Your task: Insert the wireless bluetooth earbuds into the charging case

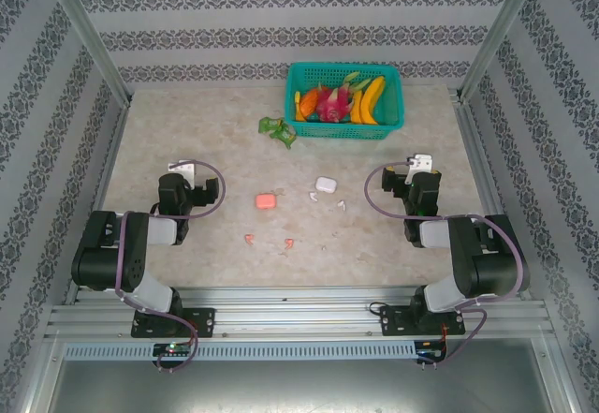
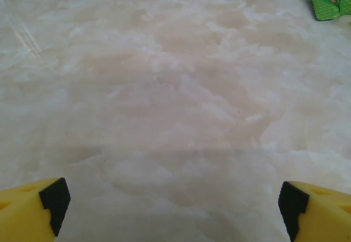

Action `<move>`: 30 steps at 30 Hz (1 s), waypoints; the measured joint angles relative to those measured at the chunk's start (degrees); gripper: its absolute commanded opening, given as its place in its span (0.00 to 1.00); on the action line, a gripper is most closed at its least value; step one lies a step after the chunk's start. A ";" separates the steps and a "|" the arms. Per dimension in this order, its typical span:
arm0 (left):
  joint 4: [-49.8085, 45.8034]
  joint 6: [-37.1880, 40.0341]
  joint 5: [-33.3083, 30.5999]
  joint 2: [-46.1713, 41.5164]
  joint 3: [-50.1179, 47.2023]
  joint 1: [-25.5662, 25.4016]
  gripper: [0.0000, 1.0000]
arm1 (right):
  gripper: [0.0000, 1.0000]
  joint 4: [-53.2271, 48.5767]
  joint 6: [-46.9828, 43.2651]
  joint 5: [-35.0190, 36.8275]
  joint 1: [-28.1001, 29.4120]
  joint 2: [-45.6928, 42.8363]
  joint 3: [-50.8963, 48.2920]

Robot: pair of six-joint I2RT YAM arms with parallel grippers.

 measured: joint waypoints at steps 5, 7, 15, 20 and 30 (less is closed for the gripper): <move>0.59 0.00 0.02 0.00 0.00 0.00 1.00 | 0.98 0.02 0.00 0.02 0.00 0.00 0.00; 0.90 0.00 0.00 0.00 0.00 0.00 1.00 | 0.98 0.00 0.00 0.02 0.00 0.00 0.02; 1.01 0.00 0.00 0.00 0.00 0.00 1.00 | 0.98 0.00 0.02 -0.04 -0.04 0.00 0.02; 1.01 0.00 0.02 0.00 0.00 0.00 1.00 | 0.98 0.02 0.02 -0.04 -0.04 0.00 0.13; -14.64 -0.81 -3.69 -4.59 11.06 0.00 1.00 | 0.98 -15.72 3.63 2.58 -0.07 -20.68 3.04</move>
